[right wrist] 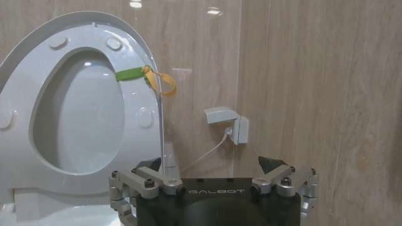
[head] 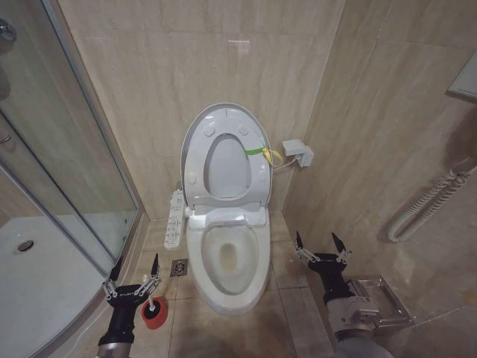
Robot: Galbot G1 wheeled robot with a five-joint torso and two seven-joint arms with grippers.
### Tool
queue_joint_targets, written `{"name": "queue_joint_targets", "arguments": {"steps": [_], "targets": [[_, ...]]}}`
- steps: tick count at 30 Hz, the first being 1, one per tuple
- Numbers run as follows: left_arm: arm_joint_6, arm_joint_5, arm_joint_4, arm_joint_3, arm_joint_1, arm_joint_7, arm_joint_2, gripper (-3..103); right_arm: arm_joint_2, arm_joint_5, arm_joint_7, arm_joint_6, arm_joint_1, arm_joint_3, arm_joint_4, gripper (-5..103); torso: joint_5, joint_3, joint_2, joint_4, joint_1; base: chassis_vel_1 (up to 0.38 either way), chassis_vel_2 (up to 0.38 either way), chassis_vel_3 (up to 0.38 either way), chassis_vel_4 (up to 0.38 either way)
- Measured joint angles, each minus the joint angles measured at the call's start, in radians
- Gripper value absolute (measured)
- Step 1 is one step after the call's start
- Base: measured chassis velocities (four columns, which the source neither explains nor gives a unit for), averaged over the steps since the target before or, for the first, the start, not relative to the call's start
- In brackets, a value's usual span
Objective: Open the toilet lid, clean the toilet bowl with a toilet brush, close the toilet lid, and flush.
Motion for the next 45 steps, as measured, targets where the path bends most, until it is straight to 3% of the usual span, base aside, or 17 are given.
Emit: {"name": "queue_joint_targets", "arguments": {"steps": [22, 31, 45], "targets": [[-0.012, 0.002, 0.008, -0.004, 0.002, -0.001, -0.001, 96, 0.000, 0.000, 0.000, 0.000, 0.000, 0.000, 0.000, 100, 0.0000, 0.000, 0.000, 0.0000, 0.000, 0.000, 0.000, 0.000, 0.000], [0.004, 0.025, -0.024, 0.030, 0.030, -0.049, -0.036, 97, 0.000, 0.000, 0.000, 0.000, 0.000, 0.000, 0.000, 100, 0.0001, 0.000, 0.000, 0.0000, 0.000, 0.000, 0.000, 0.000, 0.000], [0.016, 0.046, -0.022, 0.052, 0.029, -0.067, -0.060, 100, 0.000, 0.000, 0.000, 0.000, 0.000, 0.000, 0.000, 100, 0.0001, 0.000, 0.000, 0.0000, 0.000, 0.000, 0.000, 0.000, 0.000]]}}
